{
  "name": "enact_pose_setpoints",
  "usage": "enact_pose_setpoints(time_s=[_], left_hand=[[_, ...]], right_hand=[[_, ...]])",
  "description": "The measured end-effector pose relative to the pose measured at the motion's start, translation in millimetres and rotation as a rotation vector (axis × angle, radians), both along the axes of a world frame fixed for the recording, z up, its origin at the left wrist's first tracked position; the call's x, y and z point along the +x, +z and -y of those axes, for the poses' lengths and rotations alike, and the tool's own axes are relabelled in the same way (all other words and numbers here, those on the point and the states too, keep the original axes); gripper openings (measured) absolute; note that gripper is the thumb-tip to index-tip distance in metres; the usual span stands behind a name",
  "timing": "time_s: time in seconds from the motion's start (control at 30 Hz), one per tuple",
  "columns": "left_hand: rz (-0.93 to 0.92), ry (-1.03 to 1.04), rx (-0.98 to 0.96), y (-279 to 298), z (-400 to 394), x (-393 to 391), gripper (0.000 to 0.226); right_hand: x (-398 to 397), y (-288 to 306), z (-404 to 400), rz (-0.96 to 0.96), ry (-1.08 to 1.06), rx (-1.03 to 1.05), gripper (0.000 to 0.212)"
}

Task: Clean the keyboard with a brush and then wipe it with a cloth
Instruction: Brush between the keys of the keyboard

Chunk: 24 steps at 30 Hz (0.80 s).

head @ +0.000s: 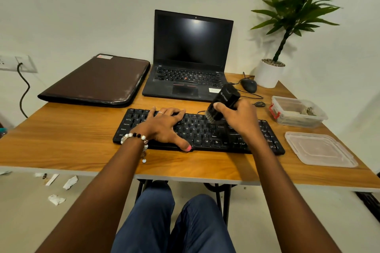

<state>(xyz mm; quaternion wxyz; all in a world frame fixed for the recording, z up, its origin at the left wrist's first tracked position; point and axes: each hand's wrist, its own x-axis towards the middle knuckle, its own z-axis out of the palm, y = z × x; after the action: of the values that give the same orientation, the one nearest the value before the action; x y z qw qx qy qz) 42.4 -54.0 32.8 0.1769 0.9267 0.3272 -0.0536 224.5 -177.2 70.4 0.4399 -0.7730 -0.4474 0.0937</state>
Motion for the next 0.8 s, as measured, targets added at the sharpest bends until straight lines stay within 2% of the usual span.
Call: enact_pose_setpoints(time_s=[0.1, 0.17, 0.27, 0.33, 0.37, 0.47, 0.5, 0.57, 0.63, 0.7, 0.73, 0.8], left_hand=[[-0.01, 0.001, 0.008, -1, -1, 1, 0.142], [-0.014, -0.003, 0.011, -2, -2, 1, 0.142], [-0.01, 0.0, 0.002, -1, -2, 0, 0.135], [-0.023, 0.002, -0.007, 2, -2, 1, 0.13], [-0.036, 0.008, -0.018, 3, -3, 2, 0.129], [-0.083, 0.044, -0.05, 8, -3, 6, 0.129], [-0.101, 0.049, -0.052, 9, -3, 8, 0.13], [-0.113, 0.035, -0.049, 13, -1, 12, 0.13], [-0.093, 0.003, -0.054, 15, 3, 18, 0.128], [-0.061, -0.03, -0.071, 17, 8, 26, 0.127], [-0.047, -0.048, -0.078, 18, 11, 31, 0.126], [-0.027, -0.081, -0.084, 18, 16, 43, 0.124]], right_hand=[[-3, -7, -9, -0.038, 0.072, -0.083, 0.028], [2, -8, -10, 0.038, 0.065, -0.167, 0.033], [11, 2, -9, 0.387, -0.076, -0.319, 0.038], [14, 10, -7, 0.55, -0.148, -0.316, 0.036], [18, 10, -8, 0.489, -0.132, -0.276, 0.034], [24, 12, -5, -0.062, 0.035, -0.112, 0.035], [26, 11, -3, -0.132, 0.055, -0.125, 0.036], [32, 7, -1, -0.044, 0.023, -0.221, 0.037], [39, 7, -1, 0.148, -0.079, -0.306, 0.041], [45, 8, -4, 0.235, -0.142, -0.283, 0.045], [47, 9, -5, 0.212, -0.148, -0.229, 0.044], [44, 11, -7, 0.004, -0.105, -0.105, 0.04]])
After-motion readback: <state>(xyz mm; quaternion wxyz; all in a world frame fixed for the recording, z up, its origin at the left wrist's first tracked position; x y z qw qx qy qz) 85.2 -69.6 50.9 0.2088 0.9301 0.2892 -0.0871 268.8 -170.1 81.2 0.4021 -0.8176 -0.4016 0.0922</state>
